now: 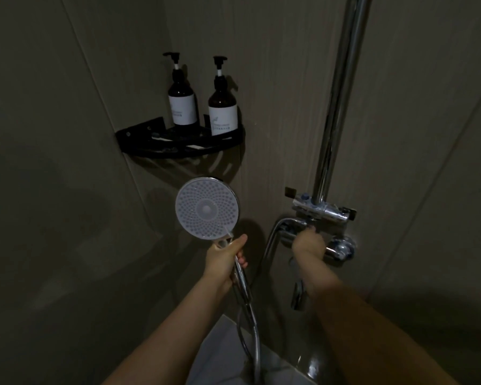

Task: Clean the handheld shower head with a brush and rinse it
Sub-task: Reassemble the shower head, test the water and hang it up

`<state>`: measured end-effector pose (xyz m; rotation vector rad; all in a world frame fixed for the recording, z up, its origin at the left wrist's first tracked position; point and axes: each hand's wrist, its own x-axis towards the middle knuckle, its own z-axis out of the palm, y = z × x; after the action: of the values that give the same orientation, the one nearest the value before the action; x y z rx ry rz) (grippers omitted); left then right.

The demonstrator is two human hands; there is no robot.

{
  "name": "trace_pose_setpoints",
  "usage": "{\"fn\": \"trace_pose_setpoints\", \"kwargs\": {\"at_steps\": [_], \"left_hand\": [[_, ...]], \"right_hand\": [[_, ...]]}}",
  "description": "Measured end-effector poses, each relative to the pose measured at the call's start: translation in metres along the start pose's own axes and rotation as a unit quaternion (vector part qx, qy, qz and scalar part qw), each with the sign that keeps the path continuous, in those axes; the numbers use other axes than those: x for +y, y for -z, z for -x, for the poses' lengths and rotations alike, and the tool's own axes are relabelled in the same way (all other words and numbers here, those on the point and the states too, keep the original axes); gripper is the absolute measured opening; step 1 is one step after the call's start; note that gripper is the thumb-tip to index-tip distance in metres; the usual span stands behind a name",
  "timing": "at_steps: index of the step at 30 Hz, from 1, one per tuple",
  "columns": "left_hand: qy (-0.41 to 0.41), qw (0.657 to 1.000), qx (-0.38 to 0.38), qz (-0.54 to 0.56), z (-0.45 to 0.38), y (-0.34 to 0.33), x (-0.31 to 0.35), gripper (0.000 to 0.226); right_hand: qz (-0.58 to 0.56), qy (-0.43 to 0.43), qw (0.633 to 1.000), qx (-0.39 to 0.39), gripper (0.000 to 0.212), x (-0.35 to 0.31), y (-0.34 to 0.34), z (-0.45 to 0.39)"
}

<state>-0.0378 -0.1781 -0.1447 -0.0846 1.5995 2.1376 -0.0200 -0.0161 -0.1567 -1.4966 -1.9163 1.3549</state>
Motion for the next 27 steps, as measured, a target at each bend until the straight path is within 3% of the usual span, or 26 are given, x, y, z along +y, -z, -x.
{"fn": "trace_pose_setpoints", "kwargs": {"at_steps": [2,5,8,9,12,16,18,20,23,27], "left_hand": [[0.002,1.000,-0.003,0.003,0.000,0.000,0.000,0.022],[0.001,1.000,-0.005,0.005,-0.002,-0.001,-0.001,0.027],[0.004,1.000,-0.008,0.006,-0.004,0.001,-0.002,0.026],[0.006,1.000,-0.011,0.006,-0.004,0.002,-0.002,0.024],[0.011,1.000,-0.014,0.003,-0.006,0.007,-0.004,0.021],[0.018,1.000,0.015,-0.016,-0.011,0.012,-0.005,0.019],[0.023,0.999,0.027,-0.041,-0.014,0.015,-0.005,0.019],[0.021,0.998,0.024,-0.054,-0.016,0.018,-0.006,0.017],[0.018,0.999,0.014,-0.029,-0.015,0.021,-0.006,0.015],[0.004,0.998,0.046,-0.035,-0.017,0.030,-0.011,0.021]], "right_hand": [[-0.134,-0.060,0.987,-0.067,0.028,0.003,-0.005,-0.010],[-0.399,-0.150,0.893,-0.147,0.035,0.015,-0.004,-0.011],[-0.566,-0.217,0.776,-0.173,0.039,0.010,-0.001,-0.004],[-0.584,-0.219,0.763,-0.171,0.039,0.008,-0.001,-0.002],[-0.538,-0.183,0.807,-0.162,0.038,0.011,-0.006,-0.006],[-0.553,-0.240,0.780,-0.166,0.042,0.014,-0.005,-0.012],[-0.534,-0.251,0.796,-0.133,0.042,0.014,-0.003,-0.016],[-0.450,-0.222,0.860,-0.090,0.040,0.021,0.002,-0.017],[-0.279,-0.092,0.955,-0.047,0.033,0.037,0.011,-0.018],[-0.122,0.007,0.991,-0.064,0.039,0.073,0.014,-0.017]]}}
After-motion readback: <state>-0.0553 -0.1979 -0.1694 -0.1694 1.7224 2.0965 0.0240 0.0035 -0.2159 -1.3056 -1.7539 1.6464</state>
